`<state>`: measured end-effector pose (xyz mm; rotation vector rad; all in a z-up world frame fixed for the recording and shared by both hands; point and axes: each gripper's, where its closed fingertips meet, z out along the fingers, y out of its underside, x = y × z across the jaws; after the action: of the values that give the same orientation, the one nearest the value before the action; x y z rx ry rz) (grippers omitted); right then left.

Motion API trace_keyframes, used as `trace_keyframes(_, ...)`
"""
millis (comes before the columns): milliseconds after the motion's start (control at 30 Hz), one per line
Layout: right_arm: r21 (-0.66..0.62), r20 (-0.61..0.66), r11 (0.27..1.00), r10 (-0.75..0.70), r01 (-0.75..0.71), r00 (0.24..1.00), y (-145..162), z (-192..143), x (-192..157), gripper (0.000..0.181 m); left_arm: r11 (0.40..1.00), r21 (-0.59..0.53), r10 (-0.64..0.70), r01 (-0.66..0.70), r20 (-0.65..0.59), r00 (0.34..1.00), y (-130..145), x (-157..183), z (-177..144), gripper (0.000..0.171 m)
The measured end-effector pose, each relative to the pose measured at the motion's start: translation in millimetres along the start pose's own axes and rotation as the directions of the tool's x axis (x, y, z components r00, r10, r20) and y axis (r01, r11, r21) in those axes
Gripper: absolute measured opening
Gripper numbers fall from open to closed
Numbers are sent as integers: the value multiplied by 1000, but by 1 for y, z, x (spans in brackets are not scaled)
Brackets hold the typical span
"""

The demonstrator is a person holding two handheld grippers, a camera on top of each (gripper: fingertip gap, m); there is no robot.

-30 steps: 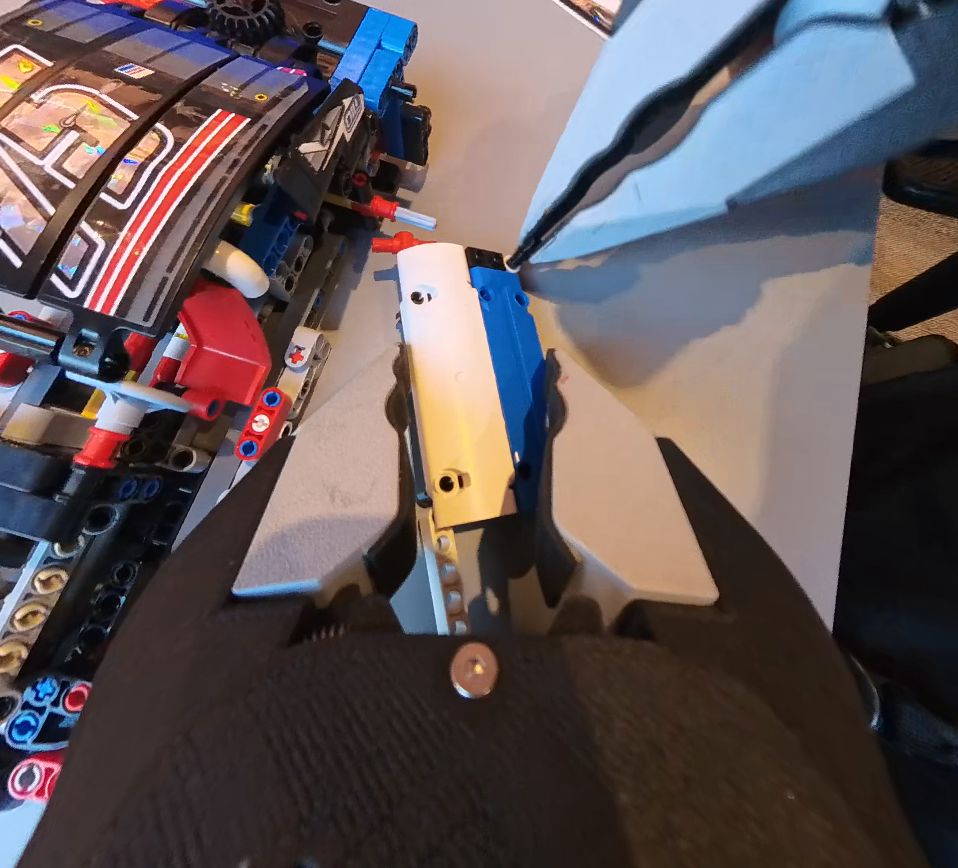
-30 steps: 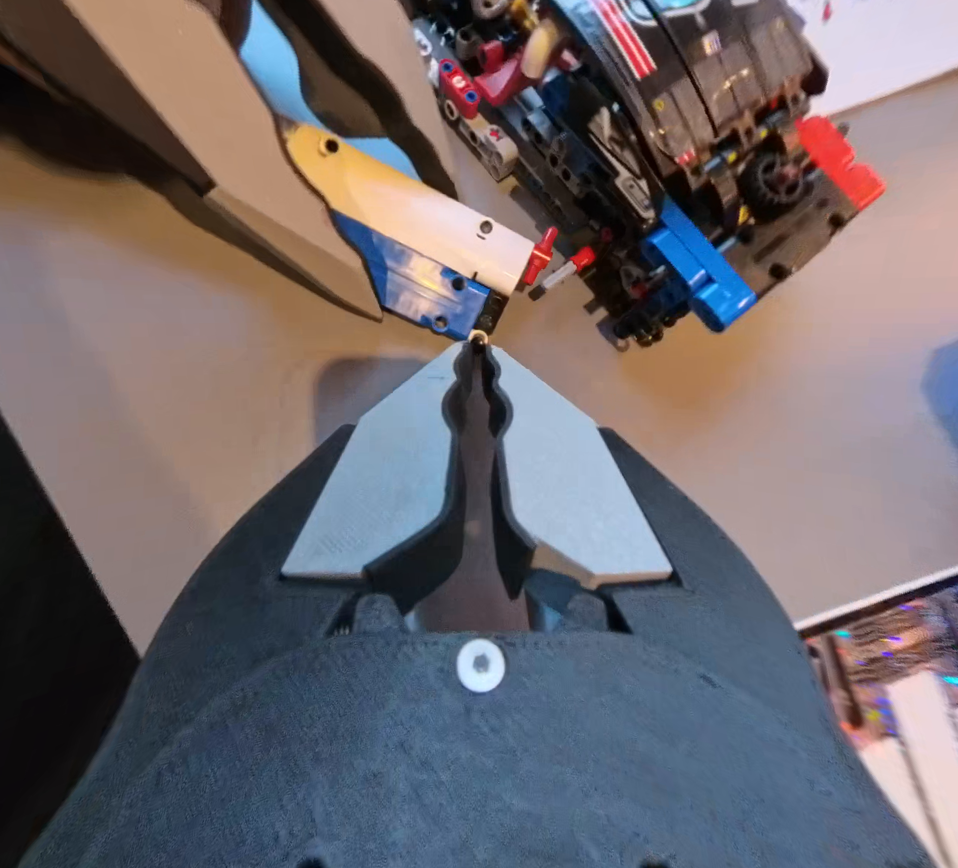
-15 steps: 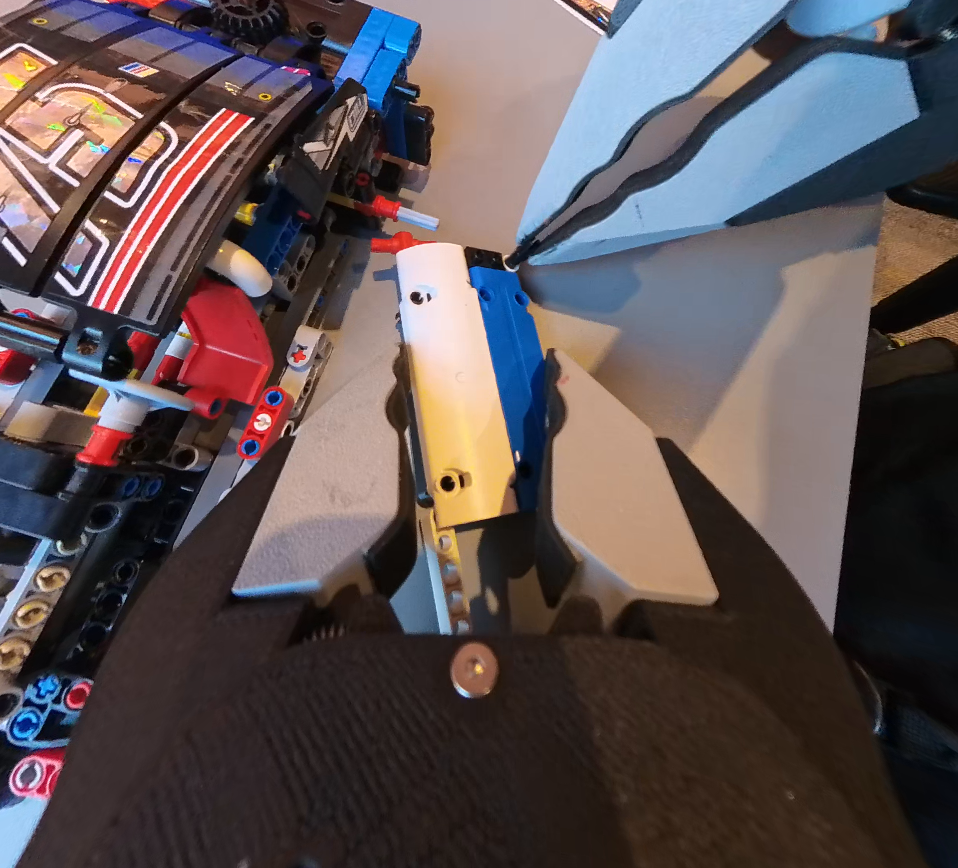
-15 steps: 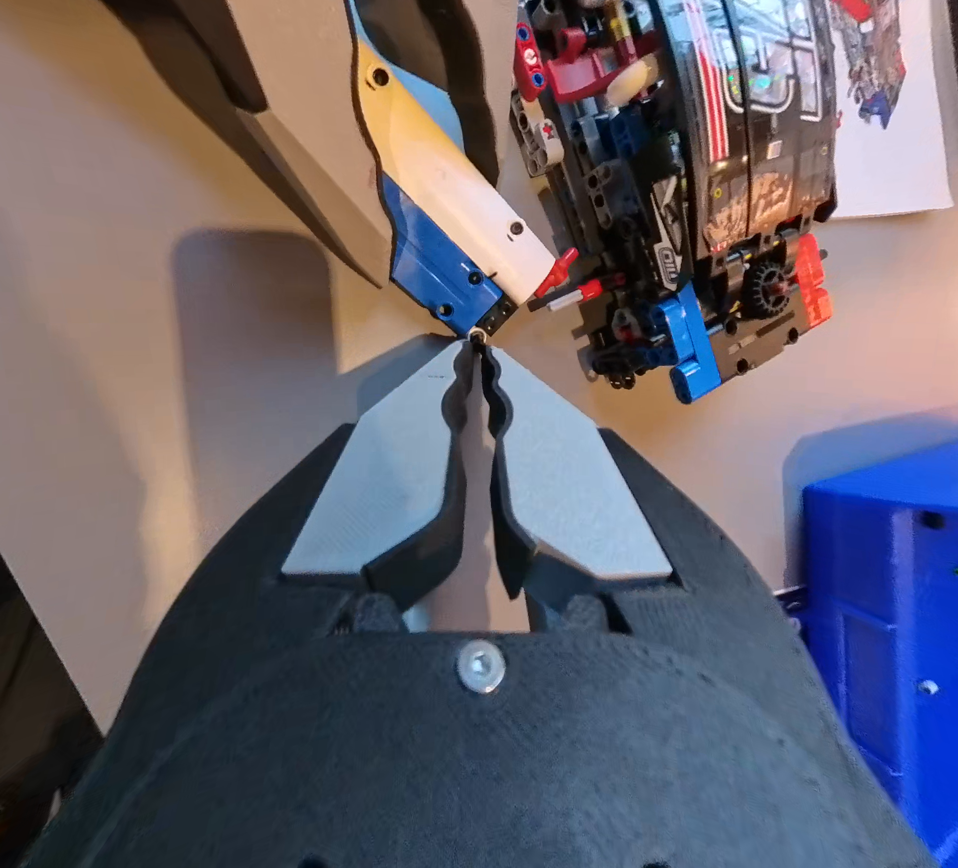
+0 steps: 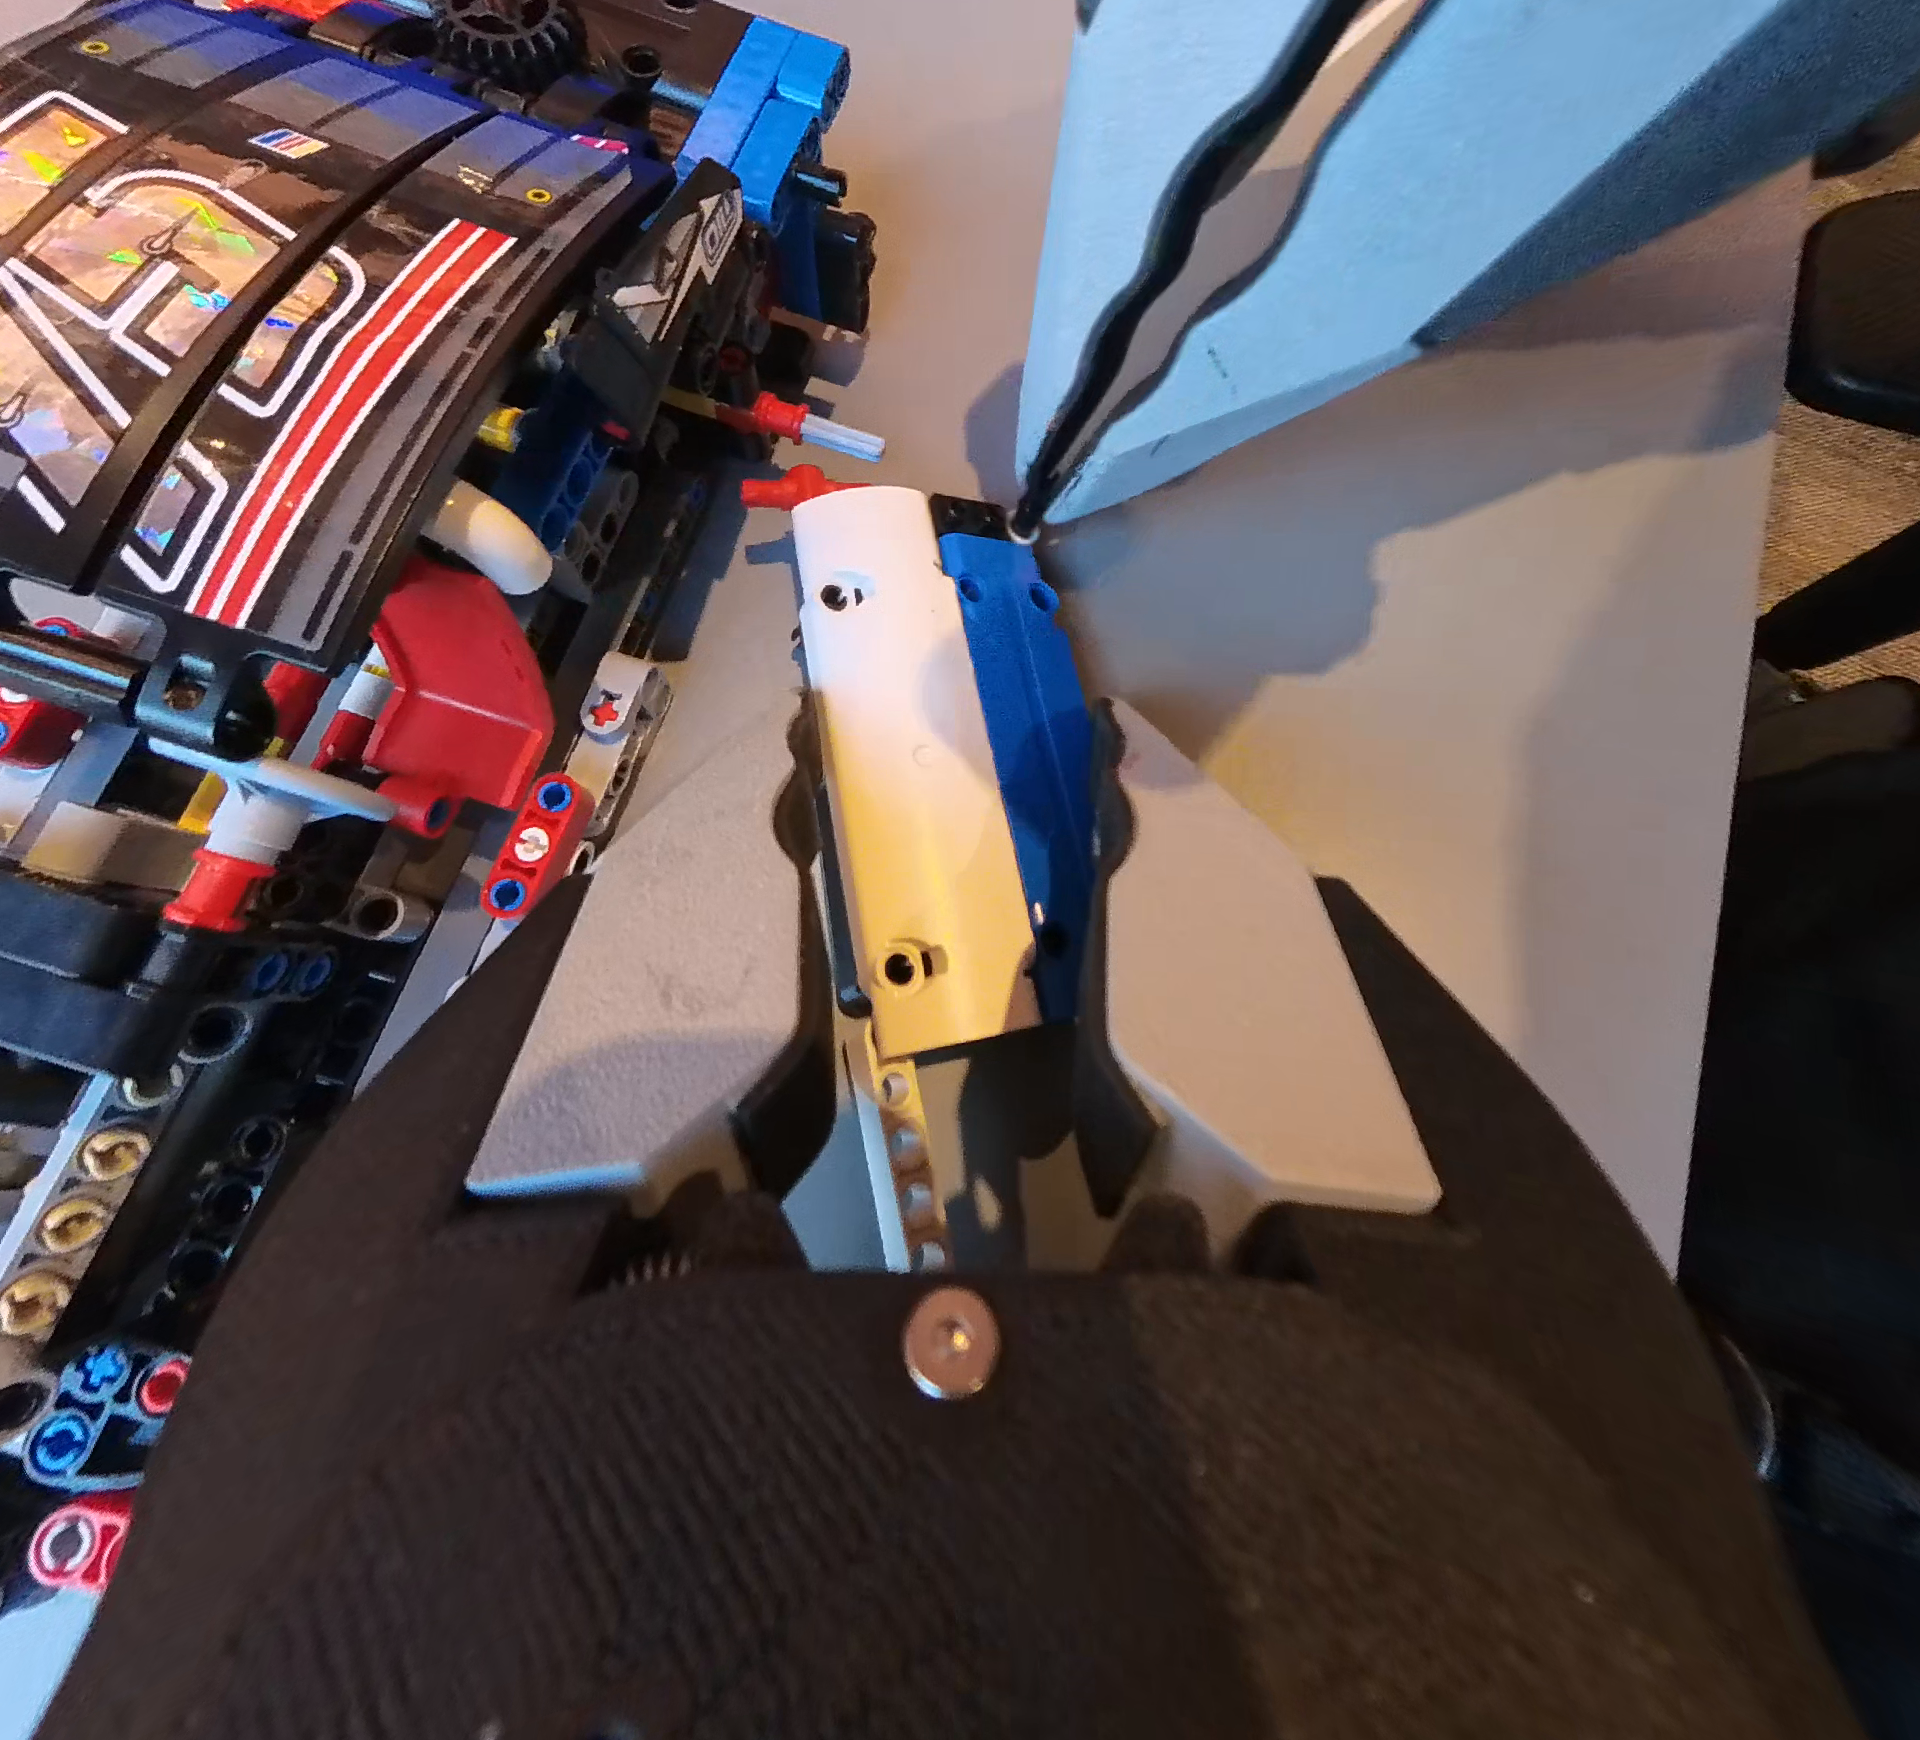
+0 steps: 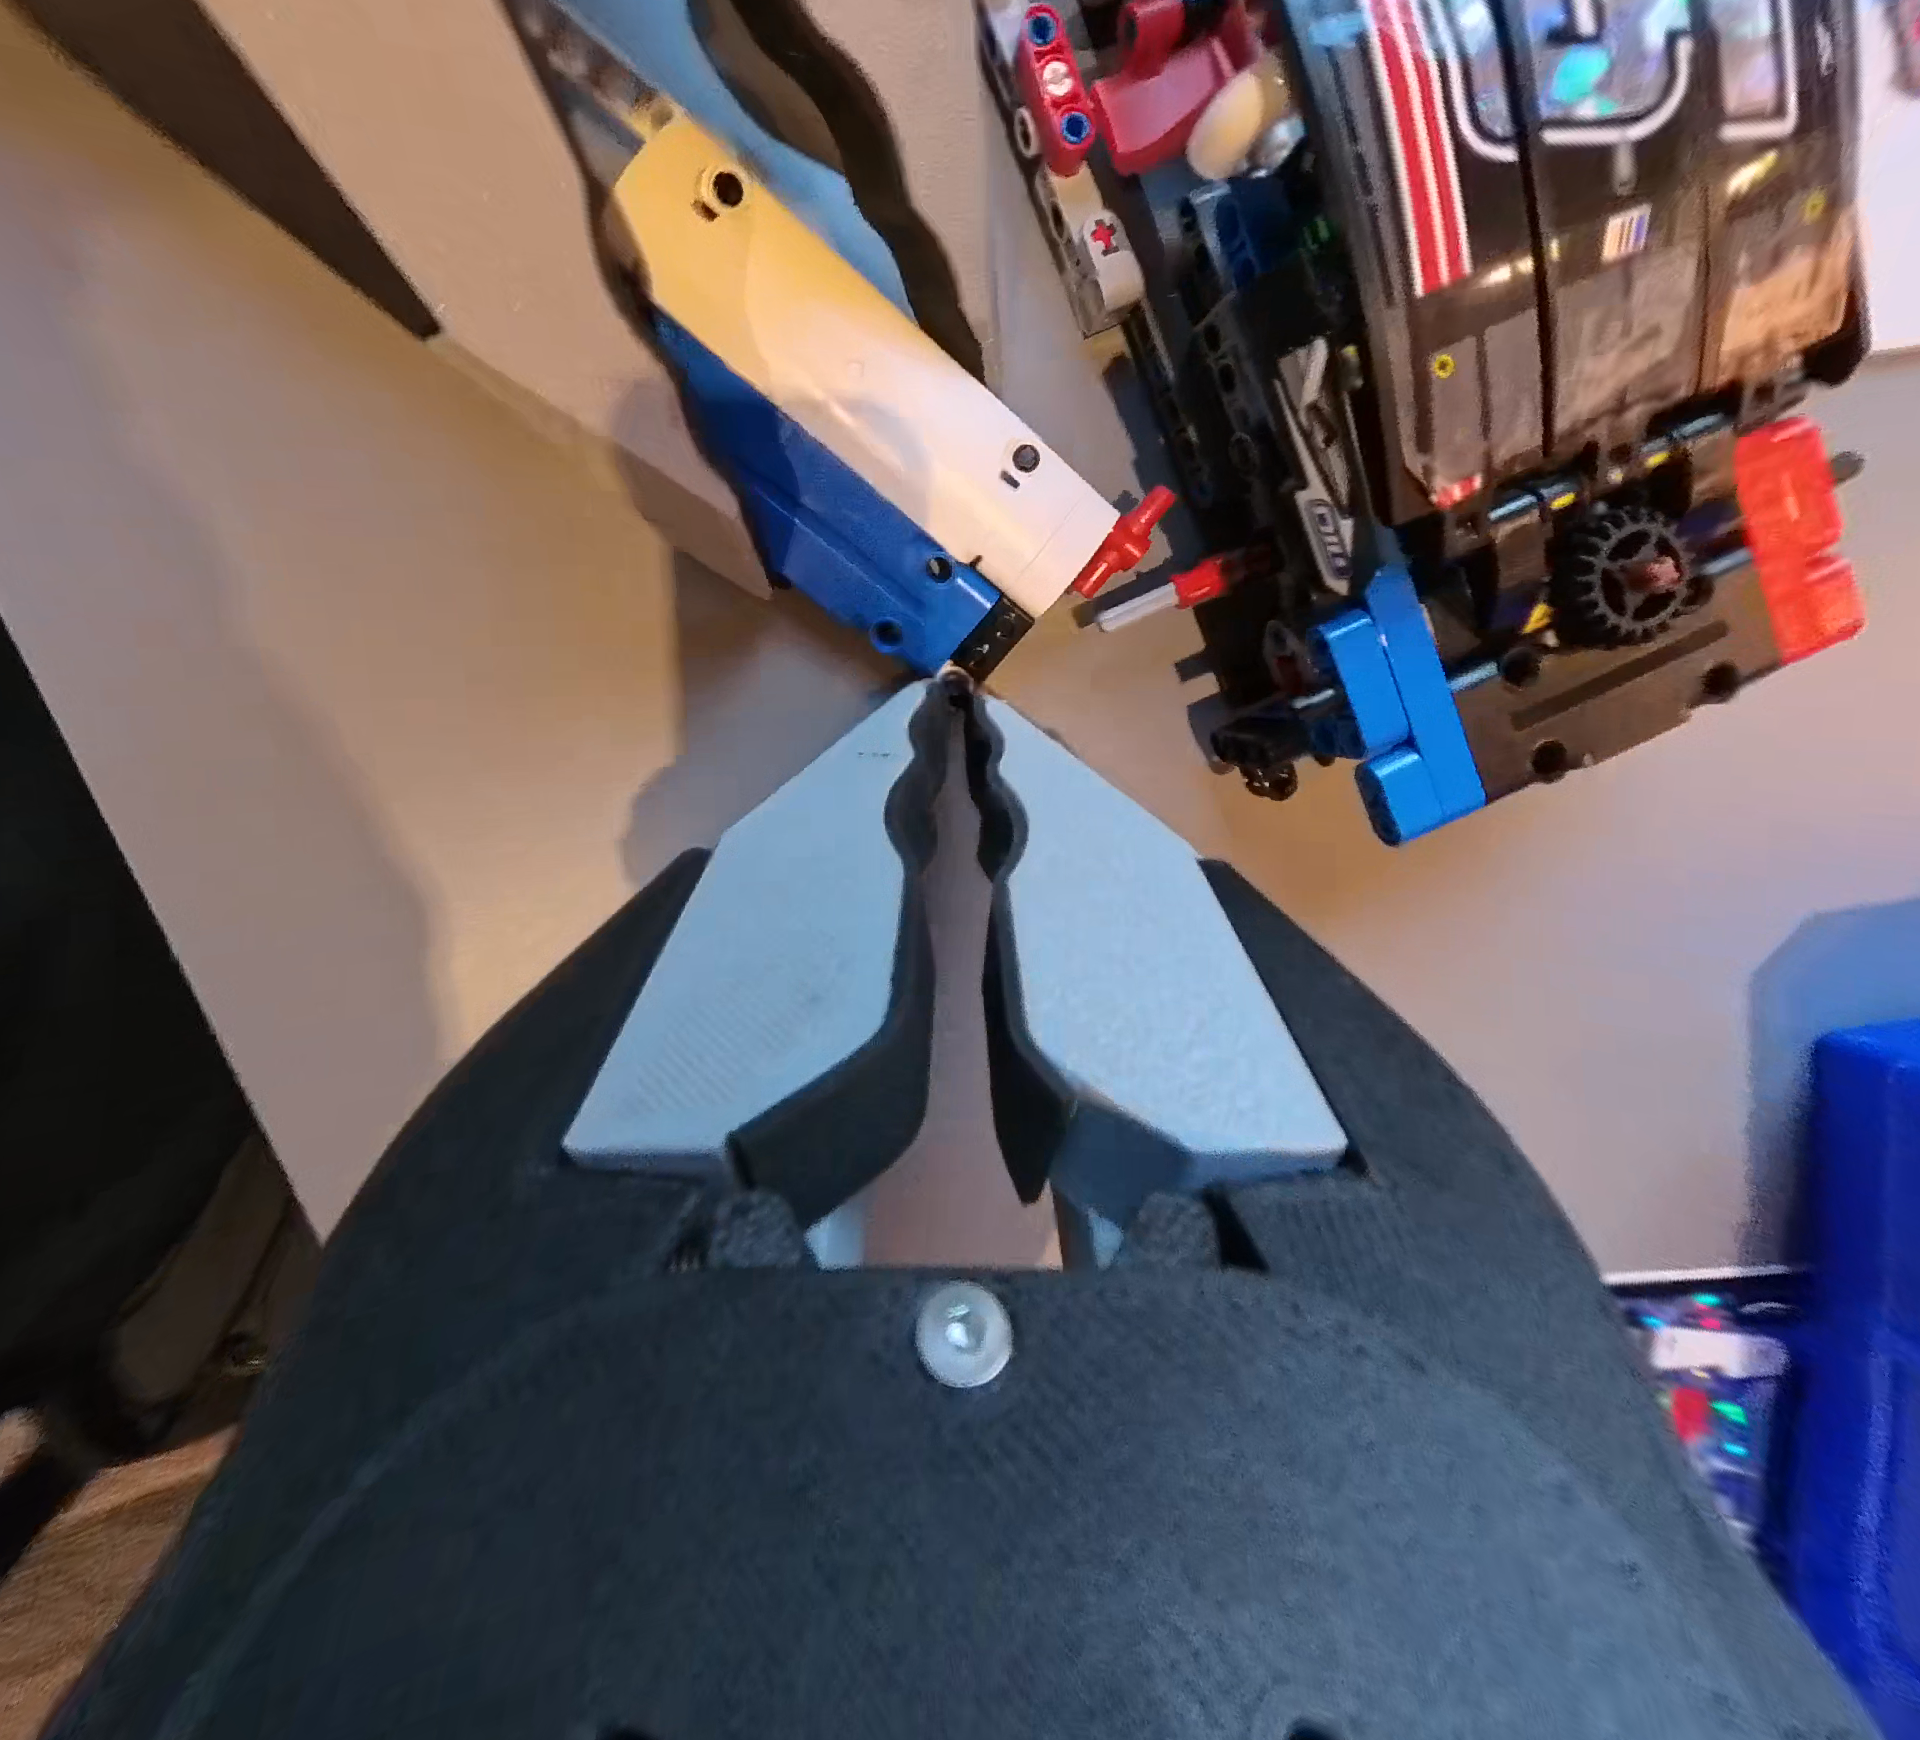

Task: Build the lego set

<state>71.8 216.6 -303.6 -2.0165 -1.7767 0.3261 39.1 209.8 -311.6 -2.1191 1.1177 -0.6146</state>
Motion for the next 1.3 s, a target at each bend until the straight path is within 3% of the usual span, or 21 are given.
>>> trace_keyframes(133,14,43,998,64,-64,997,-1,0,0,0,1000,0,-1,1,0,1000,0,0,0,49)
trace_keyframes(533,-50,-73,988,-151,147,986,3,5,1,0,1000,0,-1,1,-1,1000,0,0,0,49)
trace_keyframes(900,26,23,1000,8,-9,1000,3,5,-2,1,1000,0,-9,9,-20,1000,0,1,1,49)
trace_keyframes(1000,85,28,994,62,-64,998,2,-2,1,8,1000,1,-10,10,-20,1000,0,1,1,49)
trace_keyframes(1067,115,34,989,85,-89,996,0,-8,3,0,1000,0,-8,8,-18,1000,0,1,1,49)
trace_keyframes(1300,112,-7,993,35,-34,999,0,-1,1,0,1000,0,-8,8,-12,1000,0,1,1,49)
